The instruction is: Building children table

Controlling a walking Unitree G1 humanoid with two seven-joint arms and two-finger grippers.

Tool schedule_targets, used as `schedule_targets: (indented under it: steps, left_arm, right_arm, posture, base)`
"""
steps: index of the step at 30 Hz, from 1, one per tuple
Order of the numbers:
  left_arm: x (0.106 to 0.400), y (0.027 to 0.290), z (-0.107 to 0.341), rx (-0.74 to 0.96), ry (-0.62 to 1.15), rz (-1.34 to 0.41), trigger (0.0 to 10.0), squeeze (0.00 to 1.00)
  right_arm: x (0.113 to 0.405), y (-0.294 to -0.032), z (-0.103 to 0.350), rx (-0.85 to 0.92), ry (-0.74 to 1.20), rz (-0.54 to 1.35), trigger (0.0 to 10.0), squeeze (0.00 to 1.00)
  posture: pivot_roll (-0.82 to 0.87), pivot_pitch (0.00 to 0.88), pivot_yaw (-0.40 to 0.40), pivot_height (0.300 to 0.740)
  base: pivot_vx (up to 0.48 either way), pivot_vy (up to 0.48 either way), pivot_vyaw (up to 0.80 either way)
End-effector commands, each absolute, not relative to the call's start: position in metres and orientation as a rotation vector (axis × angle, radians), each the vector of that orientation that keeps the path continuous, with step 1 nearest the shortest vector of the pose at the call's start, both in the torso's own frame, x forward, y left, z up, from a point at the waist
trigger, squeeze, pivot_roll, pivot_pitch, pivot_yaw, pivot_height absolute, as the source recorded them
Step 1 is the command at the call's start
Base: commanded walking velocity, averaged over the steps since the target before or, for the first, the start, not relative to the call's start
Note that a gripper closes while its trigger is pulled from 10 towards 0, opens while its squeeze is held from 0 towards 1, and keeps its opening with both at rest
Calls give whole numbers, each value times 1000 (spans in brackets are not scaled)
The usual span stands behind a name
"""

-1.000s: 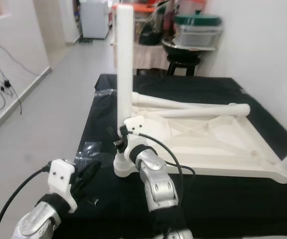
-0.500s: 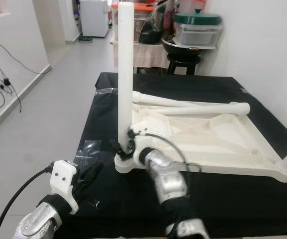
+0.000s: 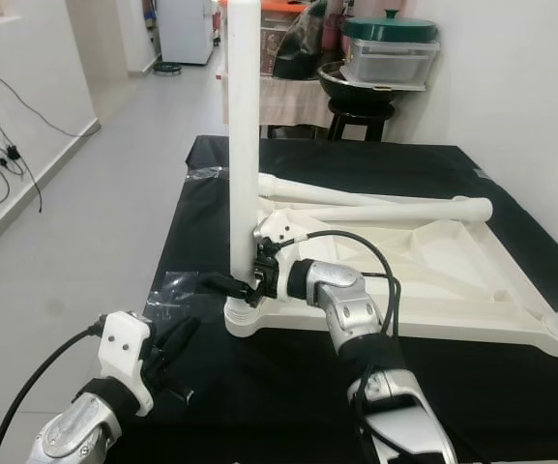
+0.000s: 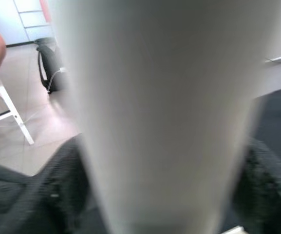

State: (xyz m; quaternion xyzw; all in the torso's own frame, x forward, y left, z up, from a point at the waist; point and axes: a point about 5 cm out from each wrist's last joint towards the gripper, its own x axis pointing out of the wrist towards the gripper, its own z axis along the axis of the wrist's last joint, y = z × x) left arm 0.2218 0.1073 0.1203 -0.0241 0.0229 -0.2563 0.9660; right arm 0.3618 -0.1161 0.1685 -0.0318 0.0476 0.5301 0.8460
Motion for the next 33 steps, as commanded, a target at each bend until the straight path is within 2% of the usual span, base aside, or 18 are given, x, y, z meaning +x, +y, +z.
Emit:
schedule_targets:
  steps: [1,15,16,17,19,20,21,22,23,24,25,26,29,32,33]
  left_arm:
    - [221,107,118,-45,53,-517,10000,0]
    - [221,106,118,-50,55,-524,10000,0]
    - [220,106,118,-50,54,-523,10000,0]
    - [220,108,119,-50,53,-522,10000,0]
    - [220,108,119,-50,53,-522,10000,0]
    - [220,109,119,-49,53,-522,10000,0]
    - [220,109,119,-49,53,-522,10000,0]
    - [220,111,120,-49,53,-522,10000,0]
    - [220,112,120,-48,54,-522,10000,0]
    - [220,113,120,-47,55,-522,10000,0]
    - [220,113,120,-47,55,-522,10000,0]
    - [221,113,120,-44,55,-522,10000,0]
    - [223,113,120,-42,58,-530,10000,0]
    - [223,113,120,-43,59,-533,10000,0]
    - [223,114,120,-41,55,-521,10000,0]
  right_arm:
    - [364,-124,173,-49,67,1127,0,0]
    - [358,-137,163,-24,31,1133,0,0]
    - [354,-138,158,-38,46,1097,0,0]
    - [356,-134,149,-24,86,876,0,0]
    - [356,-134,149,-24,86,876,0,0]
    - [362,-135,140,36,126,489,0,0]
    - [362,-135,140,36,126,489,0,0]
    - [344,-125,125,63,194,358,0,0]
    - [326,-112,118,46,218,304,0,0]
    - [314,-102,116,33,220,319,0,0]
    - [314,-102,116,33,220,319,0,0]
    - [312,-93,123,9,180,401,0,0]
    - [332,-99,126,-1,165,395,0,0]
    - [335,-100,124,-20,182,389,0,0]
    - [336,-100,128,-37,171,386,10000,0]
  posture:
    - [100,0,-87,740]
    - [86,0,-72,740]
    - [81,0,-73,740]
    - [75,0,-74,740]
    - [75,0,-74,740]
    - [68,0,-75,740]
    - [68,0,-75,740]
    - [73,0,-66,740]
    - [69,0,-56,740]
    - [65,0,-52,740]
    - [65,0,-52,740]
    - [58,0,-44,740]
    - [77,0,-63,740]
    - [77,0,-63,740]
    - [80,0,-64,740]
  base:
    - [0,0,0]
    - [0,0,0]
    - [0,0,0]
    - [0,0,0]
    - [0,0,0]
    - [0,0,0]
    - [0,0,0]
    - [0,0,0]
    - [0,0,0]
    - [0,0,0]
    - [0,0,0]
    - [0,0,0]
    - [0,0,0]
    - [0,0,0]
    - [0,0,0]
